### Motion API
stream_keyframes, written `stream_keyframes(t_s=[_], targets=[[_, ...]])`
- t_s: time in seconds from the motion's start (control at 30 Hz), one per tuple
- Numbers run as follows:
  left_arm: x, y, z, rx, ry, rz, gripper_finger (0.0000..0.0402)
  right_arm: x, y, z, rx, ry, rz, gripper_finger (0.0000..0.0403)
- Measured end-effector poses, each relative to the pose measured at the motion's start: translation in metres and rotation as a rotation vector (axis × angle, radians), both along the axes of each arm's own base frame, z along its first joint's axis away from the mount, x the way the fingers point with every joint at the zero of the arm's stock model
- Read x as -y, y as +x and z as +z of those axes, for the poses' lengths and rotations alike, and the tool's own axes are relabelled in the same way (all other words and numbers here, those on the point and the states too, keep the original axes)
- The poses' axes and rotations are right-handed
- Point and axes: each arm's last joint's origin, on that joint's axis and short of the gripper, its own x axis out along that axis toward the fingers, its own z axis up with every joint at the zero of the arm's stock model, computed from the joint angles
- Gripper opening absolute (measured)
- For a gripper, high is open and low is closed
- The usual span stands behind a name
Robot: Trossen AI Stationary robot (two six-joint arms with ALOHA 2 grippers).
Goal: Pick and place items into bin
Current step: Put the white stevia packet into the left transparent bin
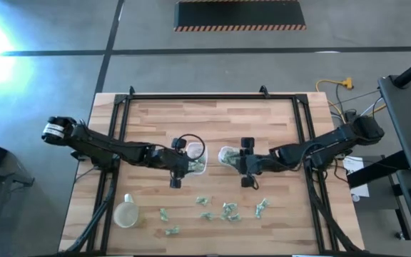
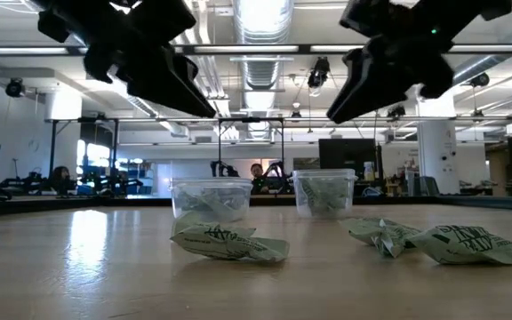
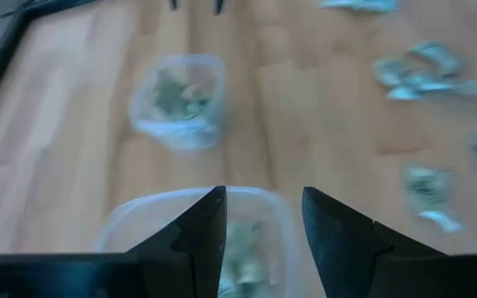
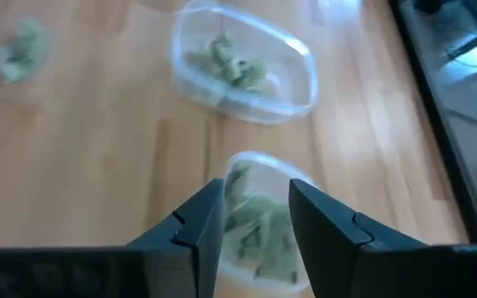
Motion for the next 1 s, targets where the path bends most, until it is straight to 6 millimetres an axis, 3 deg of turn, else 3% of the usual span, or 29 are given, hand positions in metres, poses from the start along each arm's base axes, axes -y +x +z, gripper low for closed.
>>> stream_keyframes(t_s=[0.27,0.5,0.83,1.0], targets=[[0.027,-0.003,0.001,0.015,-0.085,-0.077,0.0142,-0.015,-0.024,0.007,-0.057,0.067,-0.011,0.0115],[0.052,0.004,-0.018,0.014,-0.090,-0.158,0.0142,-0.016,-0.044,0.002,-0.162,0.147,-0.140,0.0105],[0.061,0.023,-0.048,0.000,-0.098,-0.179,0.0142,-0.017,-0.055,-0.005,-0.226,0.189,-0.248,0.0092],[0.064,0.027,-0.054,-0.011,-0.101,-0.183,0.0142,-0.017,-0.054,-0.006,-0.229,0.188,-0.248,0.0085]])
